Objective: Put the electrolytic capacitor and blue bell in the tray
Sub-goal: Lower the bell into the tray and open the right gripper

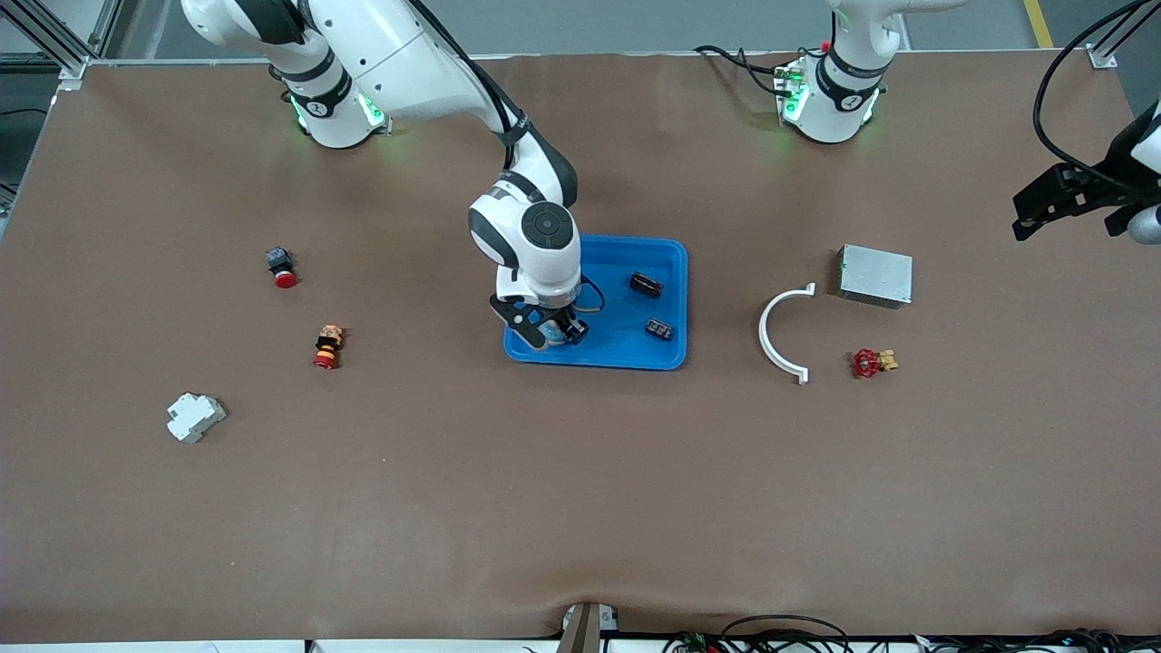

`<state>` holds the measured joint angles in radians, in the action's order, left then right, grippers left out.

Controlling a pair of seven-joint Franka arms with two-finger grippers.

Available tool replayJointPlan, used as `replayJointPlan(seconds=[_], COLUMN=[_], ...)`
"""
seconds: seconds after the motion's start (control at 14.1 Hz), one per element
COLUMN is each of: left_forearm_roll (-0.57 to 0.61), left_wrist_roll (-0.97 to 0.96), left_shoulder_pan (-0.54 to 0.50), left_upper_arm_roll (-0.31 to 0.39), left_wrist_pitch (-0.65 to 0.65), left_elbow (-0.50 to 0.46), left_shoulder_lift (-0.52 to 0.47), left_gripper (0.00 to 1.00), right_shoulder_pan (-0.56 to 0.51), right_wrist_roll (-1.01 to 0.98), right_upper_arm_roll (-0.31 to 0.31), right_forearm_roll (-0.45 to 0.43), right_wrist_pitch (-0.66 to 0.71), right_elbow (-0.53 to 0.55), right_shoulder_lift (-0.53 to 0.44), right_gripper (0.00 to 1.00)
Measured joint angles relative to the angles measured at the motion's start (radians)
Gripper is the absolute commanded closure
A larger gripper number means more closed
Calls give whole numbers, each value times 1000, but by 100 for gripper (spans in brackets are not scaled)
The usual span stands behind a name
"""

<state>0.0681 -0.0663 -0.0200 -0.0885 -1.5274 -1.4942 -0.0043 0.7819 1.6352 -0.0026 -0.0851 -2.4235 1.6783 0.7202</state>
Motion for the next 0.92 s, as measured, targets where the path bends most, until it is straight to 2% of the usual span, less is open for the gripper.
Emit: replayJointPlan(seconds=[0.07, 0.14, 0.21, 0.92], left_forearm_roll=[0, 0, 0, 0], left_wrist_roll=[0, 0, 0, 2], left_shoulder_pan=[0, 0, 0, -1], left_upper_arm_roll=[0, 0, 0, 2], left_wrist_pitch=[0, 0, 0, 0], left_elbow=[0, 0, 0, 0], left_shoulder_lift=[0, 0, 0, 0], left_gripper=[0, 0, 0, 0], right_shoulder_pan=[0, 0, 0, 0], right_wrist_roll=[1, 2, 2, 4], right_upper_arm_roll=[0, 0, -1, -7], right_forearm_roll=[0, 0, 0, -29], right_wrist_pitch=[0, 0, 0, 2], right_elbow=[0, 0, 0, -14], right_shoulder_lift=[0, 0, 0, 0], right_gripper=[95, 56, 1, 0])
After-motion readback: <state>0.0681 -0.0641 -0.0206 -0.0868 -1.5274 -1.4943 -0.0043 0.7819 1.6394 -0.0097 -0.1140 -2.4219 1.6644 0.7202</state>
